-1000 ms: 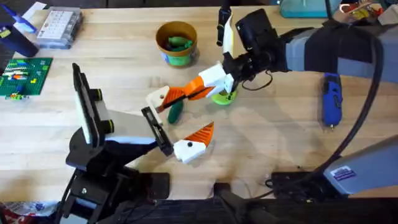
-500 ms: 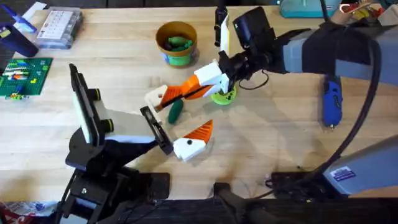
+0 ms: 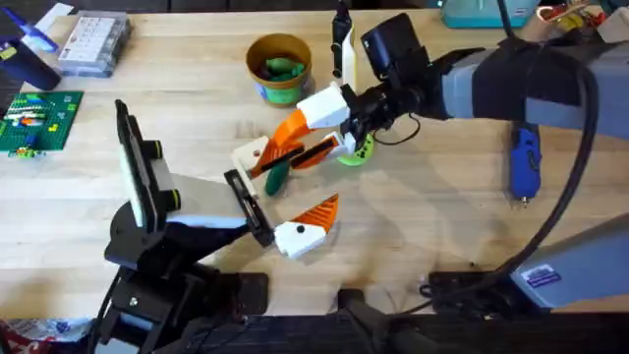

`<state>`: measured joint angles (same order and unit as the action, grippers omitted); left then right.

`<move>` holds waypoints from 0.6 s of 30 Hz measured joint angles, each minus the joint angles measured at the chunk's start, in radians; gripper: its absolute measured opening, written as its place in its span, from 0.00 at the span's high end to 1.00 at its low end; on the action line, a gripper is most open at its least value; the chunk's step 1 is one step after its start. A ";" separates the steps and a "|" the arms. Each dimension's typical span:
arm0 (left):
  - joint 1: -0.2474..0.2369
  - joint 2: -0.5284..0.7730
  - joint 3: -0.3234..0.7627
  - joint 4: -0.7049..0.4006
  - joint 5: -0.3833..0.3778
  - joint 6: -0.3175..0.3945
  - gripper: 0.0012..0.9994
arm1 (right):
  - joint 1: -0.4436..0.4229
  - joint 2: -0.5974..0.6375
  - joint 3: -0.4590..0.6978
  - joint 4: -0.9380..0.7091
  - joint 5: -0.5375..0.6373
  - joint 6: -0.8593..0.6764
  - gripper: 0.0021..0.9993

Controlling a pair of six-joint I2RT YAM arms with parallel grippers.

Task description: Pick up the gripper from the table and insert it into the empty holder that is missing its gripper. Then pick up a screw, insert it into the mounting hole, and use the screwdriver to tighten it. Finally, clean up the table by picking up the vegetable and placing it into the bucket.

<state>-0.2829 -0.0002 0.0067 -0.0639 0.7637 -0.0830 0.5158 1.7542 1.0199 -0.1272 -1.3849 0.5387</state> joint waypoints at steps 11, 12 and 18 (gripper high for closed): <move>0.000 0.000 0.000 0.000 0.001 0.000 0.01 | -0.095 0.000 0.000 0.000 0.059 0.000 0.00; 0.000 0.000 0.000 0.000 0.001 0.000 0.01 | -0.118 0.000 0.000 0.000 0.068 0.000 0.01; 0.000 0.000 0.000 0.000 0.001 0.000 0.01 | -0.254 0.000 0.000 0.000 0.102 0.001 0.01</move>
<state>-0.2829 -0.0002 0.0067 -0.0639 0.7647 -0.0830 0.2622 1.7542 1.0199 -0.1276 -1.2827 0.5396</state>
